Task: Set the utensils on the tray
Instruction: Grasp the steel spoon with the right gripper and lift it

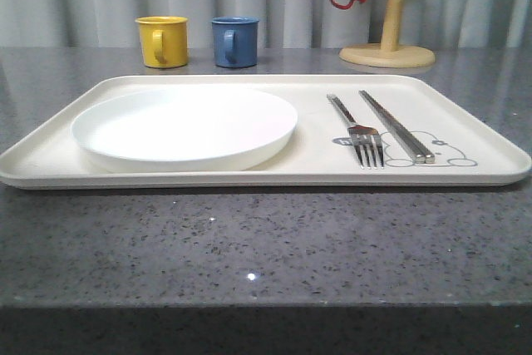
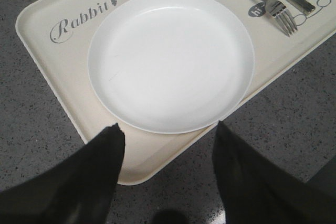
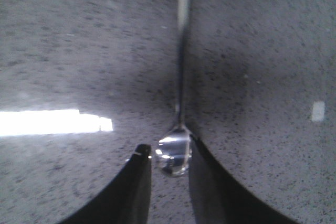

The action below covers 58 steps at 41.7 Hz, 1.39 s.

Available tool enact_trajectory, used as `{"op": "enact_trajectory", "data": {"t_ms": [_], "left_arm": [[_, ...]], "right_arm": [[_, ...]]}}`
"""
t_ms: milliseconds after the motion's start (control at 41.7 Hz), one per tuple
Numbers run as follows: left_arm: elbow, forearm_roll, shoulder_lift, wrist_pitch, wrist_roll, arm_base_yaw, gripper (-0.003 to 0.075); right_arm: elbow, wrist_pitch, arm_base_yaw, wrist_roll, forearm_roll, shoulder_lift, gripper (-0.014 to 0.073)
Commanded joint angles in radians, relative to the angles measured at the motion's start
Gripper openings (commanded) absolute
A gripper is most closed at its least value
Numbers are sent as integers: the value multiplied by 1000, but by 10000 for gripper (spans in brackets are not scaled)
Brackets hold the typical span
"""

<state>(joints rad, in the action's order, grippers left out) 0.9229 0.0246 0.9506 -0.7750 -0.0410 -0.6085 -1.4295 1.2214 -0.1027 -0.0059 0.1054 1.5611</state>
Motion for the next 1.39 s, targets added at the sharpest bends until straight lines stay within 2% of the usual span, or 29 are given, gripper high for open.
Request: {"op": "enact_trajectory", "data": {"t_ms": [0, 168, 503, 911, 983, 1079, 1174, 1366], "left_arm": [[26, -1, -10, 70, 9, -5, 388], [26, -1, -10, 70, 9, -5, 388], [26, -1, -10, 70, 9, -5, 388], [26, -1, -10, 70, 9, -5, 388], [26, -1, -10, 70, 9, -5, 388], [26, -1, -10, 71, 9, -5, 388], [26, -1, -10, 71, 9, -5, 388], [26, -1, -10, 72, 9, -5, 388]], "right_arm": [[-28, -17, -40, -18, 18, 7, 214], [-28, -18, -69, -23, 18, 72, 214], [-28, -98, -69, -23, -24, 131, 214], [-28, -114, -69, -23, -66, 193, 207], [-28, -114, -69, -23, -66, 195, 157], [-28, -114, -69, -23, -66, 195, 36], [-29, -112, -69, -23, -66, 193, -46], [-30, -93, -55, -23, -120, 134, -54]]}}
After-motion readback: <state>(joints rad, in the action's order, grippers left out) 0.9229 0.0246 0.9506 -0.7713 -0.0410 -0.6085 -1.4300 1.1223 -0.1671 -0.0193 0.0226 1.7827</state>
